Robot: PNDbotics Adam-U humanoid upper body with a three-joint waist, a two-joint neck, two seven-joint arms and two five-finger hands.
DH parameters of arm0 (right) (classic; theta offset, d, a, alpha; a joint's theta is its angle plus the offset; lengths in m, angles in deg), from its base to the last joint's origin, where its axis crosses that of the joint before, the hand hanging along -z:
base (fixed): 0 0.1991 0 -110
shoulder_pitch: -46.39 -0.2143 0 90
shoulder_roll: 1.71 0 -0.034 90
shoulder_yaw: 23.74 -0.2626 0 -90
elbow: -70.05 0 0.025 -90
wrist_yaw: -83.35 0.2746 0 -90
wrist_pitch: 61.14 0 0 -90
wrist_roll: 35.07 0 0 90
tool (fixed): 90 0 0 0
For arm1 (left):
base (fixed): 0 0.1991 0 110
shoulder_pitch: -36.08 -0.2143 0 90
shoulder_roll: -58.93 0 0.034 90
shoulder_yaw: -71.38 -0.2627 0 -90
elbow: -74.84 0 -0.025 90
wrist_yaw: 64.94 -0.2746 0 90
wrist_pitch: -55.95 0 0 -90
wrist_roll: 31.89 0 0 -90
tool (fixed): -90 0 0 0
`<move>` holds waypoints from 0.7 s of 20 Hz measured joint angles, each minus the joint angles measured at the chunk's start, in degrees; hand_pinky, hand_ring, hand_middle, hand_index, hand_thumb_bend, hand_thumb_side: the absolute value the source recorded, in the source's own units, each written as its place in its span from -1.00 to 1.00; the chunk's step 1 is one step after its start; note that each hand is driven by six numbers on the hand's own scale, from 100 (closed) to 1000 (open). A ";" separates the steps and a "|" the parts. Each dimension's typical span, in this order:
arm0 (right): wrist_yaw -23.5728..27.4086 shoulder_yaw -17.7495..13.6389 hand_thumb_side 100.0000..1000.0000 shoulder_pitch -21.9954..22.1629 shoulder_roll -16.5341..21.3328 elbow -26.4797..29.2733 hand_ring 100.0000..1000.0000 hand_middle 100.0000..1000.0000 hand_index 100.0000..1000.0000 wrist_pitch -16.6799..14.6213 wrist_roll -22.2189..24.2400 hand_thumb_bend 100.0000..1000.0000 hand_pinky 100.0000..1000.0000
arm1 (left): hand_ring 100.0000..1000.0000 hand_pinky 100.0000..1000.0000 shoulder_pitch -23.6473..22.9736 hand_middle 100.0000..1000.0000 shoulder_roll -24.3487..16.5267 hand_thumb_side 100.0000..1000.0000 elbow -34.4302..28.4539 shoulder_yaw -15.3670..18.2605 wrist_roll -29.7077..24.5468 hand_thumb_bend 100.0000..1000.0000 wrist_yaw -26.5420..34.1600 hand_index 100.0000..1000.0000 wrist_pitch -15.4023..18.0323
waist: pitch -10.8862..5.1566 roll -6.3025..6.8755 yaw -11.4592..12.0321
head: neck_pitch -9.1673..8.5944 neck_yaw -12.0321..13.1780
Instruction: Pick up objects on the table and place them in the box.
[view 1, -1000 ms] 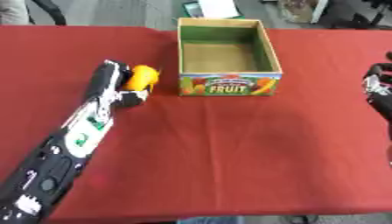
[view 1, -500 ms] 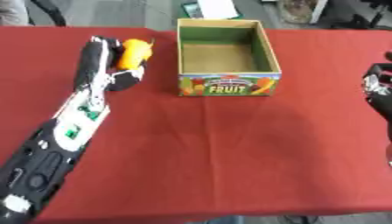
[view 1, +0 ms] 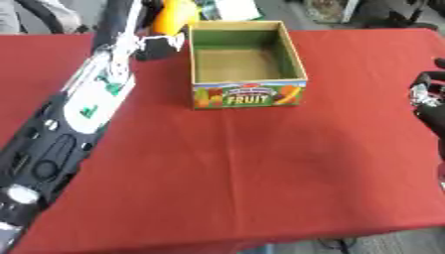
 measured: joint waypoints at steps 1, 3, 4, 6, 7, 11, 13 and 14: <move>0.01 0.10 -1.00 -0.02 0.00 0.00 0.13 0.16 0.56 0.03 0.10 -0.96 0.17 | -0.18 -0.04 0.83 -0.37 0.80 -1.00 2.28 0.13 -0.22 -0.36 -0.94 -0.19 0.56 | 0.06 0.07 -0.39 | -0.01 0.16; 0.02 0.32 -1.00 -0.27 0.00 0.00 0.13 0.16 0.56 0.07 0.33 -0.96 0.17 | -0.13 -0.02 2.43 -0.31 2.50 -1.00 7.19 1.04 -0.05 -0.35 -2.99 -0.13 1.67 | 0.38 0.16 -1.15 | -0.12 0.55; 0.02 0.40 -1.00 -0.45 0.00 -0.01 0.13 0.16 0.56 0.13 0.44 -0.97 0.17 | -0.12 -0.01 3.00 -0.28 3.35 -1.00 9.66 1.65 0.30 -0.34 -4.12 -0.11 2.24 | 0.51 0.22 -1.51 | -0.24 0.80; 0.02 0.67 -1.00 -0.52 0.00 -0.01 0.13 0.16 0.56 0.22 0.62 -0.97 0.17 | -0.08 0.01 4.01 -0.21 4.88 -1.00 14.22 2.87 1.16 -0.32 -6.18 -0.04 3.54 | 0.68 0.33 -2.21 | -0.49 1.22; 0.03 0.71 -1.00 -0.56 0.00 -0.01 0.13 0.16 0.56 0.25 0.75 -0.97 0.17 | -0.02 0.04 4.48 -0.15 5.54 -1.00 16.18 3.44 1.55 -0.27 -7.21 0.03 4.24 | 0.76 0.35 -2.53 | -0.51 1.40; 0.03 1.03 -1.00 -0.96 0.00 -0.01 0.13 0.16 0.56 0.31 1.08 -0.97 0.17 | 0.18 0.14 5.80 0.06 7.17 -1.00 20.94 5.04 2.52 0.22 -10.86 0.23 6.25 | 1.03 0.45 -3.56 | -0.56 1.89; 0.04 1.05 -1.00 -0.96 0.00 -0.02 0.13 0.16 0.56 0.37 1.15 -0.97 0.17 | 0.24 0.18 6.13 0.12 7.52 -1.00 21.58 5.32 2.61 0.53 -12.75 0.28 6.90 | 1.04 0.50 -3.72 | -0.57 1.99; 0.04 1.06 -1.00 -0.96 0.00 -0.02 0.13 0.16 0.56 0.38 1.16 -0.97 0.17 | 0.26 0.20 6.27 0.14 7.52 -0.99 21.57 5.32 2.53 0.65 -13.79 0.30 7.18 | 1.05 0.50 -3.78 | -0.64 2.02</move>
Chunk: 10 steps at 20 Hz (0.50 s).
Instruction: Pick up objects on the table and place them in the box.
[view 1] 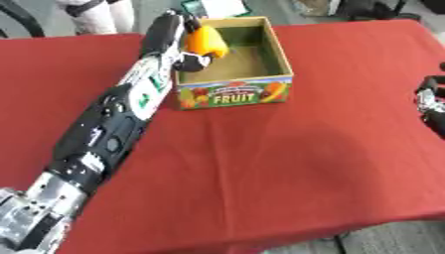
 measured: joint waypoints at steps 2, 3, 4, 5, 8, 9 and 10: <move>0.01 0.02 -1.00 0.00 0.00 0.00 0.13 0.16 0.56 0.01 0.01 -0.97 0.17 | 0.30 0.23 0.05 0.19 0.00 -0.86 -0.08 0.00 -0.38 0.77 -1.97 0.34 0.44 | 0.00 -0.02 -0.10 | -0.19 0.04; 0.01 0.03 -1.00 0.00 0.00 0.00 0.13 0.16 0.56 0.01 0.01 -0.97 0.17 | 0.32 0.25 0.05 0.22 0.00 -0.79 -0.21 0.00 -0.70 0.82 -2.85 0.36 0.59 | 0.00 -0.02 -0.11 | -0.30 0.05; 0.01 0.05 -1.00 0.00 -0.01 -0.01 0.13 0.16 0.56 0.00 0.01 -0.97 0.17 | 0.33 0.26 0.05 0.23 0.00 -0.75 -0.40 -0.02 -1.12 0.84 -3.71 0.38 0.73 | 0.00 -0.05 -0.10 | -0.32 0.05; 0.01 0.08 -1.00 0.00 -0.01 -0.01 0.13 0.16 0.56 0.00 0.01 -0.97 0.17 | 0.34 0.27 0.05 0.24 0.00 -0.72 -0.58 -0.03 -1.62 0.86 -4.46 0.39 0.86 | 0.00 -0.08 -0.05 | -0.32 0.05; 0.02 0.11 -1.00 0.01 -0.03 -0.04 0.13 0.16 0.56 0.00 0.02 -0.97 0.17 | 0.30 0.25 0.01 0.19 -0.02 -0.64 -1.58 -0.05 -2.97 0.85 -5.64 0.38 1.13 | 0.00 -0.19 0.26 | -0.32 0.05; 0.02 0.11 -1.00 0.02 -0.03 -0.08 0.13 0.16 0.56 0.00 0.02 -0.98 0.17 | 0.28 0.24 -0.04 0.16 -0.02 -0.63 -2.18 -0.05 -3.19 0.83 -5.61 0.36 1.14 | -0.01 -0.20 0.41 | -0.32 0.03; 0.02 0.11 -1.00 0.02 -0.03 -0.15 0.13 0.16 0.56 0.00 0.02 -0.98 0.17 | 0.26 0.22 -0.19 0.14 -0.04 -0.62 -2.93 -0.05 -3.27 0.82 -5.31 0.35 1.12 | -0.02 -0.20 0.67 | -0.33 -0.01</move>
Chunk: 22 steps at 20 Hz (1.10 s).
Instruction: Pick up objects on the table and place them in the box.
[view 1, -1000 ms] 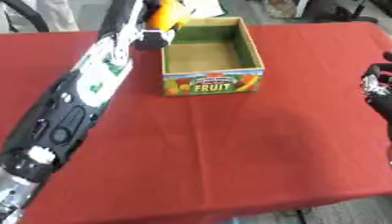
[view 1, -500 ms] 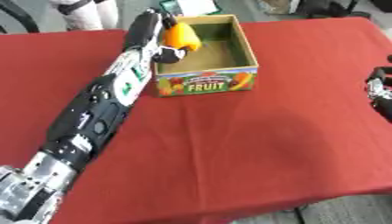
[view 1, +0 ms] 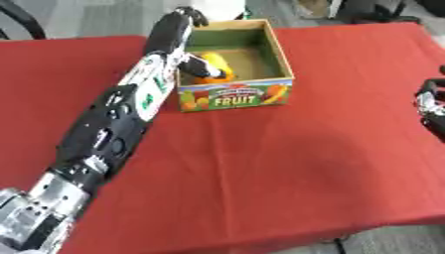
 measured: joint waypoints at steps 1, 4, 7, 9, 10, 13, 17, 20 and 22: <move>0.00 0.00 -1.00 0.02 0.00 -0.08 0.13 0.16 0.56 0.00 0.00 -0.98 0.17 | 0.24 0.21 -0.23 0.12 -0.06 -0.60 -1.08 -0.02 0.02 0.80 0.75 0.34 -0.03 | 0.00 -0.01 0.36 | 0.00 -0.06; 0.00 -0.05 -1.00 0.06 -0.03 -0.18 0.13 0.16 0.56 -0.03 -0.03 -0.98 0.17 | 0.20 0.17 -1.72 0.07 -1.37 -0.52 -6.09 -0.43 0.66 0.59 5.55 0.29 -0.51 | -0.05 -0.18 1.61 | -0.01 -0.51; 0.00 -0.22 -1.00 0.51 -0.06 -0.23 0.13 0.16 0.56 -0.15 -0.18 -1.00 0.17 | 0.17 0.13 -5.16 0.03 -4.44 -0.56 -14.00 -0.87 2.03 0.53 13.87 0.25 -1.71 | -0.24 -0.59 3.53 | -0.02 -1.30; 0.00 -0.36 -1.00 0.52 -0.17 -0.35 0.13 0.16 0.56 -0.25 -0.31 -1.00 0.17 | 0.15 0.11 -8.61 0.01 -6.93 -0.59 -20.00 -0.88 3.32 0.49 19.97 0.22 -2.86 | -0.27 -0.78 4.68 | -0.02 -1.82; 0.00 -0.48 -1.00 0.52 -0.27 -0.39 0.13 0.16 0.56 -0.30 -0.36 -1.00 0.17 | 0.15 0.11 -11.04 0.01 -8.26 -0.60 -23.19 -0.79 4.15 0.49 23.16 0.22 -3.38 | -0.27 -0.78 5.24 | -0.04 -2.07; 0.00 -0.62 -1.00 0.51 -0.42 -0.50 0.13 0.16 0.56 -0.45 -0.53 -1.00 0.17 | 0.16 0.11 -19.84 0.01 -12.11 -0.64 -32.15 -0.20 6.84 0.45 32.38 0.22 -4.42 | -0.22 -0.93 6.69 | -0.18 -2.88; 0.00 -0.92 -1.00 0.46 -0.44 -0.50 0.13 0.16 0.56 -0.52 -0.75 -1.00 0.17 | 0.17 0.10 -29.08 0.02 -14.71 -0.71 -39.71 1.69 10.04 0.37 40.46 0.22 -4.28 | -0.01 -1.11 7.50 | -0.35 -3.34; 0.01 -0.93 -1.00 0.45 -0.44 -0.50 0.13 0.16 0.56 -0.58 -0.88 -1.00 0.17 | 0.17 0.10 -33.29 0.02 -14.73 -0.75 -41.80 3.38 12.10 0.34 44.40 0.22 -3.59 | 0.00 -1.16 8.05 | -0.49 -3.47; 0.01 -0.95 -1.00 0.45 -0.45 -0.50 0.13 0.16 0.56 -0.59 -0.91 -1.00 0.17 | 0.16 0.10 -35.11 0.01 -14.73 -0.75 -42.27 4.12 12.92 0.35 46.34 0.22 -3.07 | 0.00 -1.22 8.24 | -0.49 -3.47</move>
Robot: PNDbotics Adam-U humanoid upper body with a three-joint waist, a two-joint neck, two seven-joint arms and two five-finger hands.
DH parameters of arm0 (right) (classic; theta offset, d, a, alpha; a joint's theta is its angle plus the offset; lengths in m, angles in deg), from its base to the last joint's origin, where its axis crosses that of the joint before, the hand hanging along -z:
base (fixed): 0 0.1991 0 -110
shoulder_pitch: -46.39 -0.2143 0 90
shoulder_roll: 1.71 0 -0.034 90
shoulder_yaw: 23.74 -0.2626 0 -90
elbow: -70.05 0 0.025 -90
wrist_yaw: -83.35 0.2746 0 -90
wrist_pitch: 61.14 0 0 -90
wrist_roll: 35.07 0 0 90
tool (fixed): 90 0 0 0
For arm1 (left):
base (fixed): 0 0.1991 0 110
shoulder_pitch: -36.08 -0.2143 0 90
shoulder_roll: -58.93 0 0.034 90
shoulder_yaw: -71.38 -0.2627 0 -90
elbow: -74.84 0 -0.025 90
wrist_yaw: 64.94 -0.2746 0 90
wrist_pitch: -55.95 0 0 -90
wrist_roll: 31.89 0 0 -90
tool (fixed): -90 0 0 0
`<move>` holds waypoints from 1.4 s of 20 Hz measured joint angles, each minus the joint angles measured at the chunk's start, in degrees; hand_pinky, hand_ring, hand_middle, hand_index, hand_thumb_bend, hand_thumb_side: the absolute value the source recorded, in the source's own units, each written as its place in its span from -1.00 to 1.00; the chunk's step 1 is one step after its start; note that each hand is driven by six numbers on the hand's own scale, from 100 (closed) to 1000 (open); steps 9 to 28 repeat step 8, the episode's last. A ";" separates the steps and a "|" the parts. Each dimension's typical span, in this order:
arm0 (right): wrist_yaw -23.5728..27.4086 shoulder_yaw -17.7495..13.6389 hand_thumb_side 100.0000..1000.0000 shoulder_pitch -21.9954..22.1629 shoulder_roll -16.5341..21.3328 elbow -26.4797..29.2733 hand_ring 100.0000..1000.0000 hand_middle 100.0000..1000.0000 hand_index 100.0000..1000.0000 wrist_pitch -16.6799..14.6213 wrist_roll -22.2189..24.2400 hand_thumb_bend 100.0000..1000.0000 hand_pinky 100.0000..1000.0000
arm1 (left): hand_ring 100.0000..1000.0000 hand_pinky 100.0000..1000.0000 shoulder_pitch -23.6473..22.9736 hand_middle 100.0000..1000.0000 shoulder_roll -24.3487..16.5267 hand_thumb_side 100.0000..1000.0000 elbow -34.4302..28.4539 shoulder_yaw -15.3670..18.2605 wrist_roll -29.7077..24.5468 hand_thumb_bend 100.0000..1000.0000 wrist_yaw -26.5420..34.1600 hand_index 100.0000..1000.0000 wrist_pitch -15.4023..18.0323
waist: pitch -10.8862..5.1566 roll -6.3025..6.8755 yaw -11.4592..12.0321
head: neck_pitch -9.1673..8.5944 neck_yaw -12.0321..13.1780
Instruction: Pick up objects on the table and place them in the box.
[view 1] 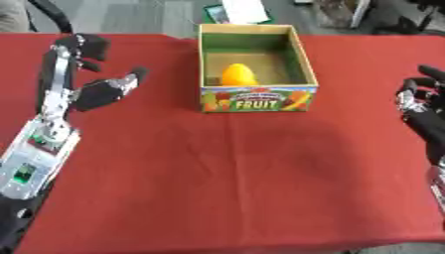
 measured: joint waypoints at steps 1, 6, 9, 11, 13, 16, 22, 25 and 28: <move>0.00 -0.01 -1.00 0.00 0.00 0.00 0.13 0.16 0.56 -0.01 -0.01 -1.00 0.17 | 0.16 0.10 -0.64 0.01 0.00 -0.75 -0.03 0.25 0.28 0.36 0.68 0.22 0.25 | 0.01 0.00 0.00 | 0.00 -0.01; 0.01 -0.05 -1.00 -0.01 -0.02 0.00 0.13 0.16 0.56 -0.01 -0.01 -1.00 0.17 | 0.17 0.10 -2.35 0.01 0.14 -0.80 -0.03 0.51 1.00 0.37 2.31 0.22 1.09 | 0.31 -0.03 -0.45 | 0.00 -0.25; 0.01 -0.09 -1.00 -0.01 -0.02 0.00 0.13 0.16 0.56 -0.01 -0.01 -1.00 0.17 | 0.17 0.10 -2.85 0.01 0.20 -0.83 -0.03 0.51 0.99 0.37 2.42 0.22 1.35 | 0.33 -0.13 -0.43 | 0.00 -0.25; 0.01 -0.09 -1.00 -0.01 -0.02 0.00 0.13 0.16 0.56 -0.01 -0.01 -1.00 0.17 | 0.17 0.10 -2.85 0.01 0.20 -0.83 -0.03 0.51 0.99 0.37 2.42 0.22 1.35 | 0.33 -0.13 -0.43 | 0.00 -0.25; 0.01 -0.09 -1.00 -0.01 -0.02 0.00 0.13 0.16 0.56 -0.01 -0.01 -1.00 0.17 | 0.17 0.10 -2.85 0.01 0.20 -0.83 -0.03 0.51 0.99 0.37 2.42 0.22 1.35 | 0.33 -0.13 -0.43 | 0.00 -0.25; 0.01 -0.09 -1.00 -0.01 -0.02 0.00 0.13 0.16 0.56 -0.01 -0.01 -1.00 0.17 | 0.17 0.10 -2.85 0.01 0.20 -0.83 -0.03 0.51 0.99 0.37 2.42 0.22 1.35 | 0.33 -0.13 -0.43 | 0.00 -0.25; 0.01 -0.09 -1.00 -0.01 -0.02 0.00 0.13 0.16 0.56 -0.01 -0.01 -1.00 0.17 | 0.17 0.10 -2.85 0.01 0.20 -0.83 -0.03 0.51 0.99 0.37 2.42 0.22 1.35 | 0.33 -0.13 -0.43 | 0.00 -0.25; 0.01 -0.09 -1.00 -0.01 -0.02 0.00 0.13 0.16 0.56 -0.01 -0.01 -1.00 0.17 | 0.17 0.10 -2.85 0.01 0.20 -0.83 -0.03 0.51 0.99 0.37 2.42 0.22 1.35 | 0.33 -0.13 -0.43 | 0.00 -0.25; 0.01 -0.09 -1.00 -0.01 -0.02 0.00 0.13 0.16 0.56 -0.01 -0.01 -1.00 0.17 | 0.17 0.10 -2.85 0.01 0.20 -0.83 -0.03 0.51 0.99 0.37 2.42 0.22 1.35 | 0.33 -0.13 -0.43 | 0.00 -0.25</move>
